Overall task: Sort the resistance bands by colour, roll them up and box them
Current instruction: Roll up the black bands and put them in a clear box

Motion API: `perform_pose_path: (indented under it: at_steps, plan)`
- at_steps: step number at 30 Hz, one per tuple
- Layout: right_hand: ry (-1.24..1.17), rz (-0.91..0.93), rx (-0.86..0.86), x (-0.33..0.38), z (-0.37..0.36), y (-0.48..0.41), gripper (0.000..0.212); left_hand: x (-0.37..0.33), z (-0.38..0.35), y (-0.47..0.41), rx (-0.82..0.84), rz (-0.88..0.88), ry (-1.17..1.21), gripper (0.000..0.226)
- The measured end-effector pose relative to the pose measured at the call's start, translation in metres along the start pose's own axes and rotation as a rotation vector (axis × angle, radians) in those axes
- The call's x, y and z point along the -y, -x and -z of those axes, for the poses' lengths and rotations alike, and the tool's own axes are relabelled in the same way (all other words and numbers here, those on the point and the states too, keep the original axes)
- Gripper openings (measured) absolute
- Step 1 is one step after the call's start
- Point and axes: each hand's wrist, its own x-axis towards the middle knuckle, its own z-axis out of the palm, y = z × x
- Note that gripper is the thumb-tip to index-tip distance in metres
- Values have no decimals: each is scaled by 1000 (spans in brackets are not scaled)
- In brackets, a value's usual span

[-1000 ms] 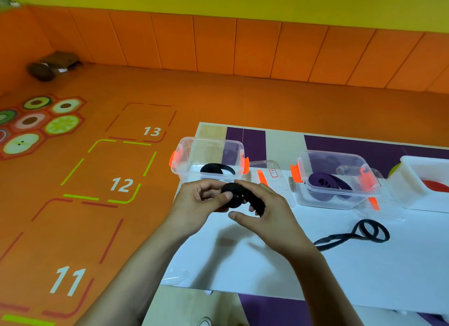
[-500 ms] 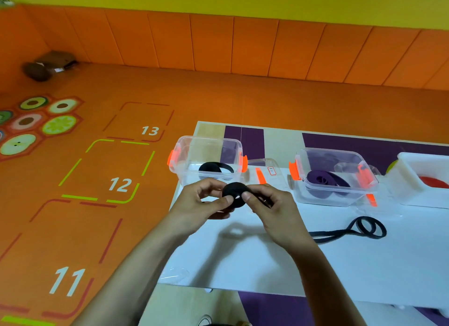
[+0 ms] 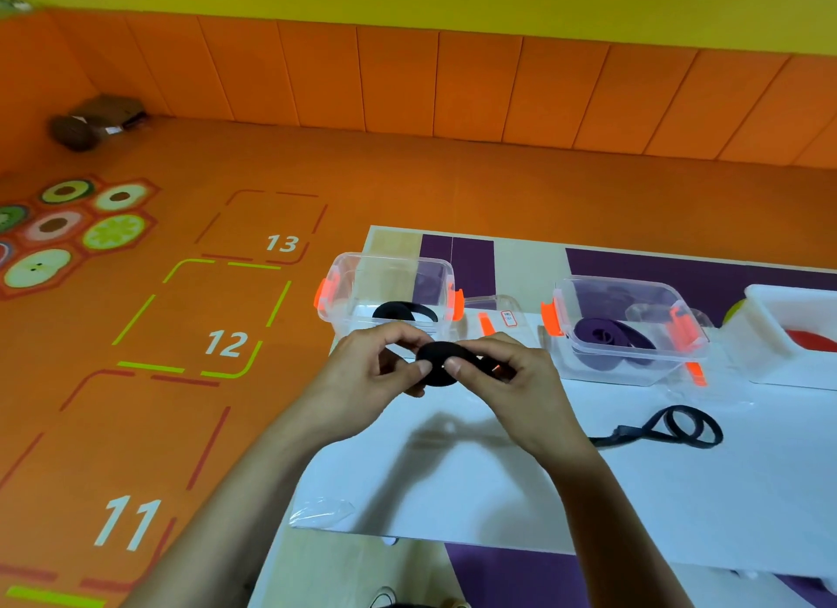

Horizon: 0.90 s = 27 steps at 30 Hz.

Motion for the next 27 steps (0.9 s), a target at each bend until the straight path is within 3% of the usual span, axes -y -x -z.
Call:
perform_pose_path:
  at_steps: [6, 10, 13, 18, 22, 27]
  plan:
    - [-139, -1, -92, 5, -2, 0, 17, -1, -11, -6, -153, -4, 408, 21]
    - [-187, 5, -128, 9, -2, -4, 19, 4, -28, -6, -129, 77, 660, 19]
    - [-126, 6, -66, 7, 5, -3, 22, 5, -25, -6, -68, 109, 547, 18]
    - [44, 8, 84, 6, 12, -1, 20, -7, -1, -3, 21, -10, -172, 19]
    - [56, 18, 90, 10, 11, -2, 18, -9, 7, -2, 59, -64, -130, 17]
    - [-52, 20, 1, 8, 9, -2, 20, -3, 2, -4, -25, -83, 205, 18]
